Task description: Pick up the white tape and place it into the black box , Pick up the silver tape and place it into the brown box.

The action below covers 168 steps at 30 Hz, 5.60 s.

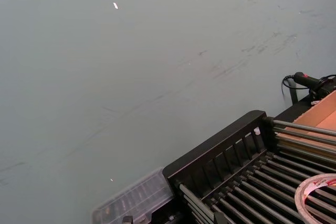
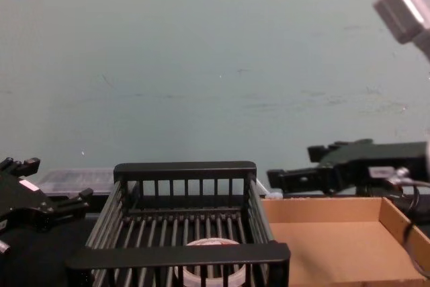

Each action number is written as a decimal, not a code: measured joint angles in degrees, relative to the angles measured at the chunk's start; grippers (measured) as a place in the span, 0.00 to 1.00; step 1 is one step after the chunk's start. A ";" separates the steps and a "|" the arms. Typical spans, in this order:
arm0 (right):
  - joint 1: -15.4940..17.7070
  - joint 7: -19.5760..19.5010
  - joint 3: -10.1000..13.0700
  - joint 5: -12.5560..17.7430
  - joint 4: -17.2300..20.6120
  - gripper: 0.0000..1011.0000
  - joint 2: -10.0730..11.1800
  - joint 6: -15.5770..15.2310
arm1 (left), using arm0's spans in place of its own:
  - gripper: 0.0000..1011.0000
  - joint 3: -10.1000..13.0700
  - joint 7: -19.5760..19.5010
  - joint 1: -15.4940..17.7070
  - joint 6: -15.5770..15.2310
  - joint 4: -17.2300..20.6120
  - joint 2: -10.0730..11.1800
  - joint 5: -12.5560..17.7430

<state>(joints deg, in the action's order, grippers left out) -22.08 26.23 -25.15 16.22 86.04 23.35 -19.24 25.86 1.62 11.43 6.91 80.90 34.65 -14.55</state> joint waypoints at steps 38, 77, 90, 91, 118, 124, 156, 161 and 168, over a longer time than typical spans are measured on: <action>11.19 6.97 -5.29 7.07 13.19 0.99 14.91 -3.52 | 0.99 0.00 0.00 0.01 0.00 0.00 0.00 0.00; 6.72 7.52 -12.92 3.70 7.31 0.99 12.21 -3.71 | 0.99 0.00 0.00 0.00 0.00 0.00 0.00 0.00; 6.27 7.36 -13.23 2.97 5.99 0.99 11.12 -4.28 | 0.99 0.00 0.00 0.00 0.00 0.00 0.00 0.00; 6.21 7.37 -13.23 2.90 5.81 0.99 11.02 -4.32 | 0.99 0.00 0.00 0.00 0.00 0.00 0.00 0.00; 5.96 7.82 -13.44 2.58 4.92 0.99 10.44 -4.85 | 0.99 0.00 0.00 0.00 0.00 0.00 0.00 0.00; 5.98 7.86 -13.40 2.58 4.92 0.98 10.47 -4.82 | 0.99 0.00 0.00 0.00 0.00 0.00 0.00 0.00; 5.99 7.85 -13.38 2.65 4.99 0.16 10.49 -4.80 | 0.99 0.00 0.00 0.00 0.00 0.00 0.00 0.00; 5.98 7.85 -13.39 2.64 4.99 0.16 10.49 -4.80 | 0.99 0.00 0.00 0.00 0.00 0.00 0.00 0.00; 5.96 8.05 -13.40 2.64 5.05 0.16 10.61 -4.73 | 0.99 0.00 0.00 0.00 0.00 0.00 0.00 0.00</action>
<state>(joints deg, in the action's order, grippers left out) -16.12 34.28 -38.55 18.86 91.08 33.96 -23.97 25.86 1.62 11.43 6.91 80.90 34.65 -14.55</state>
